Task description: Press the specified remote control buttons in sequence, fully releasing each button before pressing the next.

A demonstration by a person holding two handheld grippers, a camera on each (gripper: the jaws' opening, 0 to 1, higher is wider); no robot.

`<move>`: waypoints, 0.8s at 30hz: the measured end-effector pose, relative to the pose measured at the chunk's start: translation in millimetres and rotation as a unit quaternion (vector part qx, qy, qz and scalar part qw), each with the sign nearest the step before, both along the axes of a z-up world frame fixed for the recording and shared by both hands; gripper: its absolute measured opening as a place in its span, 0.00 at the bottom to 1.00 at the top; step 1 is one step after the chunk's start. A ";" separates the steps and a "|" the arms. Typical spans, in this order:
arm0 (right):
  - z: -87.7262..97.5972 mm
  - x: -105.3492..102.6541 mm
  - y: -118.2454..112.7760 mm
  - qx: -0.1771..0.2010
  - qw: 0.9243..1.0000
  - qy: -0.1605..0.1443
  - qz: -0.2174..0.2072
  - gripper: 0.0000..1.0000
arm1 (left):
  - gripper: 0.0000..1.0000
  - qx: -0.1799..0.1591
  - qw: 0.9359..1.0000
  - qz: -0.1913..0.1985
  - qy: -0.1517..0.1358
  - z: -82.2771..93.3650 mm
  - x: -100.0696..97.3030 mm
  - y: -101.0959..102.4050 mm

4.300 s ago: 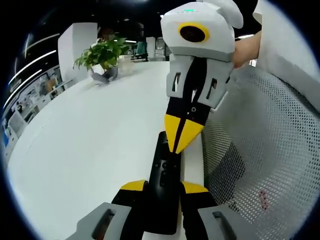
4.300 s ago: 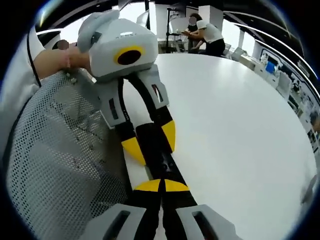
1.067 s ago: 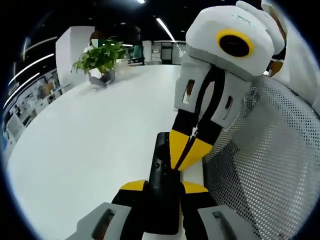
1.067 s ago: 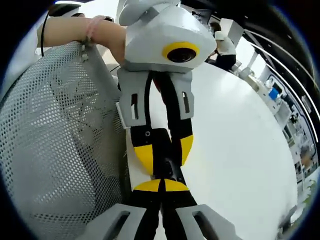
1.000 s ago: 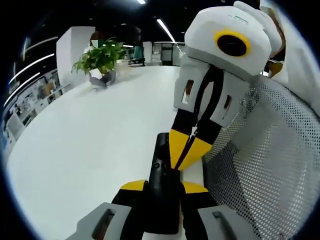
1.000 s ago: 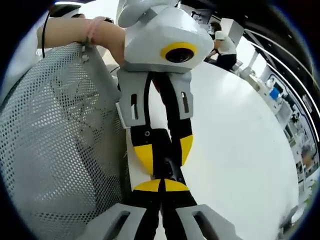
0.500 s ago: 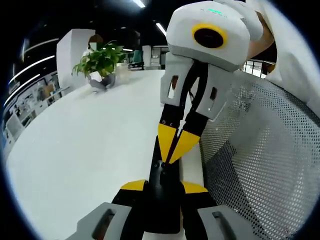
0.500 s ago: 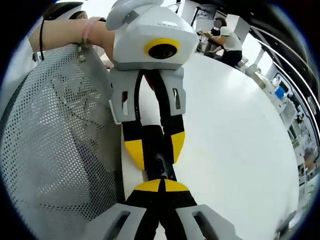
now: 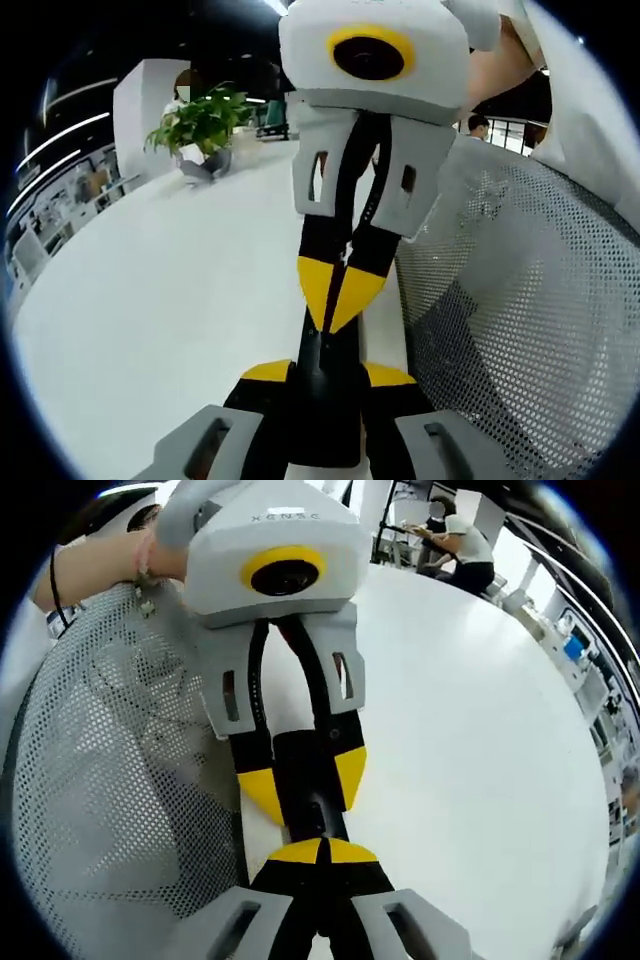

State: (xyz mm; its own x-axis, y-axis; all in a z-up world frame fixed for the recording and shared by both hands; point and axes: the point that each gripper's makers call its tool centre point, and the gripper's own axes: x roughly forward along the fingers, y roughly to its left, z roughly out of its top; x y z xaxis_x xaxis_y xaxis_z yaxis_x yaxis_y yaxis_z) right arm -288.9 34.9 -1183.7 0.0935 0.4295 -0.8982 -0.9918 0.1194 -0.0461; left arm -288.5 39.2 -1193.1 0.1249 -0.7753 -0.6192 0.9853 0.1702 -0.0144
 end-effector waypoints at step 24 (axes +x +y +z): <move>-5.4 13.4 0.4 -0.010 0.993 0.107 -0.055 0.00 | 0.25 -0.002 1.000 0.004 0.000 -0.7 -0.5 0.6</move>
State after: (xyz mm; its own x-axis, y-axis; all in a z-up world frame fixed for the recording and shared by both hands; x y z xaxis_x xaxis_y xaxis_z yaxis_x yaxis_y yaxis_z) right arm -275.4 35.3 -1189.1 -0.0546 0.4086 -0.9111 -0.9605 0.2278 0.1598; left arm -289.0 39.8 -1193.8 0.1310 -0.7768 -0.6160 0.9838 0.1783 -0.0156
